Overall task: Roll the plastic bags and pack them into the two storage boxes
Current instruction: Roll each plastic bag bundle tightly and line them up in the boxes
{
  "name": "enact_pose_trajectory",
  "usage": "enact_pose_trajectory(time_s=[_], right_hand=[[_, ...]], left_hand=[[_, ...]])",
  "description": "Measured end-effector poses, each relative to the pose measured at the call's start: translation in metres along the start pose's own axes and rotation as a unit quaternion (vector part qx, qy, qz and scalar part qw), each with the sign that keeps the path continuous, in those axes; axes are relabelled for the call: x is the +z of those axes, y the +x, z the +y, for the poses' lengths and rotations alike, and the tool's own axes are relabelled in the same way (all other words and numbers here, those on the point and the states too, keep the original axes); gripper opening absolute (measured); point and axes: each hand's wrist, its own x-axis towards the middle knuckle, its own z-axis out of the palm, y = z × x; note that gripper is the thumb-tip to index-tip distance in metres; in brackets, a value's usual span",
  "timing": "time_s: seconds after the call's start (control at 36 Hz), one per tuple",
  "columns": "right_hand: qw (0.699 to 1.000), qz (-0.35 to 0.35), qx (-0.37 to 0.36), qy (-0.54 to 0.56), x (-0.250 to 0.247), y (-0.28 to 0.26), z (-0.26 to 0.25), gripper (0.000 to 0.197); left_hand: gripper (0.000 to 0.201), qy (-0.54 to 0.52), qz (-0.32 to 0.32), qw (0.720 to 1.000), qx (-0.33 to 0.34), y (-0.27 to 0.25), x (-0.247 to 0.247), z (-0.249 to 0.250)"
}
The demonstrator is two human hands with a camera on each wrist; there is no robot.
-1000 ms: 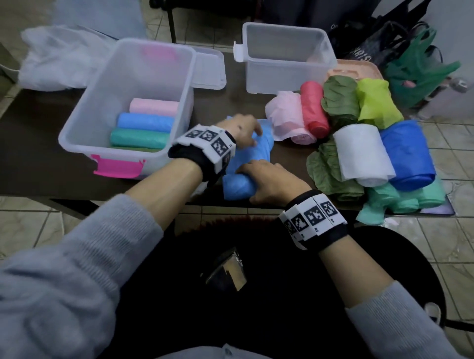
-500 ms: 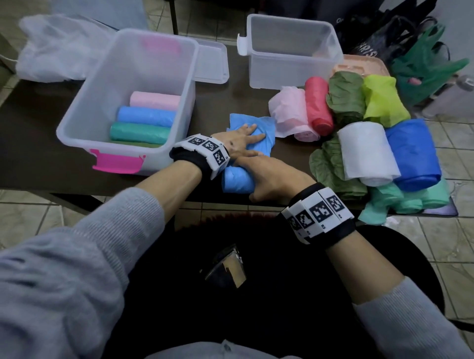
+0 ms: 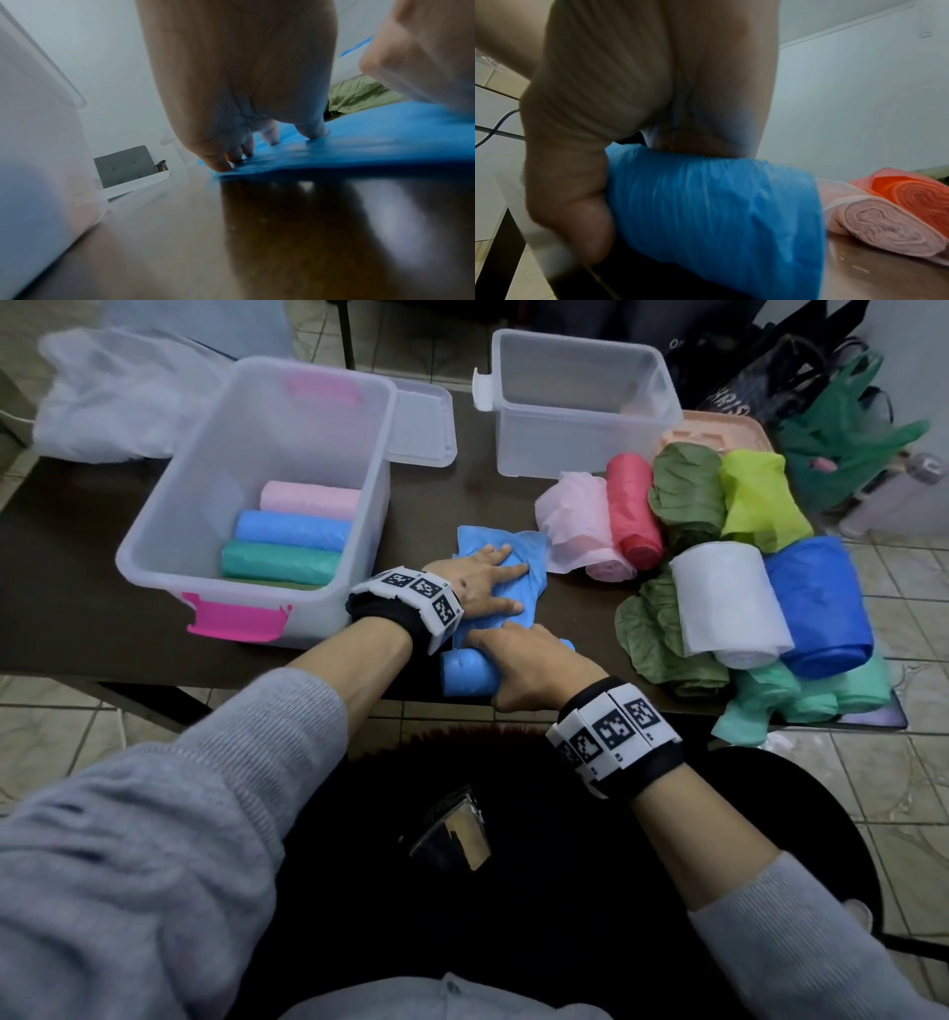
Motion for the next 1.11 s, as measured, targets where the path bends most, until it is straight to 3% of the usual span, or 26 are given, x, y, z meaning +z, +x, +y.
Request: enact_pose_trajectory(time_s=[0.31, 0.44, 0.56, 0.69, 0.78, 0.92, 1.0, 1.11], right_hand=[[0.996, 0.044, 0.011, 0.083, 0.004, -0.002, 0.013, 0.034], [0.998, 0.053, 0.024, -0.019, -0.003, -0.006, 0.016, 0.049], [0.989, 0.080, 0.034, 0.122, -0.004, -0.009, 0.022, 0.069], [0.982, 0.071, 0.024, 0.171, -0.003, -0.008, 0.031, 0.050], [0.983, 0.054, 0.016, 0.177, -0.006, 0.000, 0.036, 0.048], [0.993, 0.019, 0.019, 0.113, -0.016, 0.012, 0.044, 0.054], [0.993, -0.004, 0.009, 0.115, -0.020, 0.018, 0.049, 0.054], [0.985, 0.004, 0.024, 0.171, -0.023, 0.022, 0.054, 0.054]], left_hand=[[0.063, -0.016, 0.004, 1.000, -0.007, 0.001, -0.002, -0.002], [0.061, -0.026, 0.013, 1.000, -0.012, 0.002, -0.004, -0.006], [0.066, -0.049, 0.018, 0.999, -0.015, 0.001, -0.006, -0.006], [0.078, -0.134, 0.074, 0.988, -0.015, 0.001, -0.002, -0.007], [0.065, -0.143, 0.124, 0.982, -0.020, -0.003, -0.003, -0.002], [0.023, -0.206, 0.238, 0.947, -0.063, -0.019, -0.012, 0.012], [0.016, -0.236, 0.247, 0.935, -0.093, -0.036, -0.014, 0.016], [0.015, -0.239, 0.221, 0.941, -0.096, -0.060, -0.009, 0.013]])
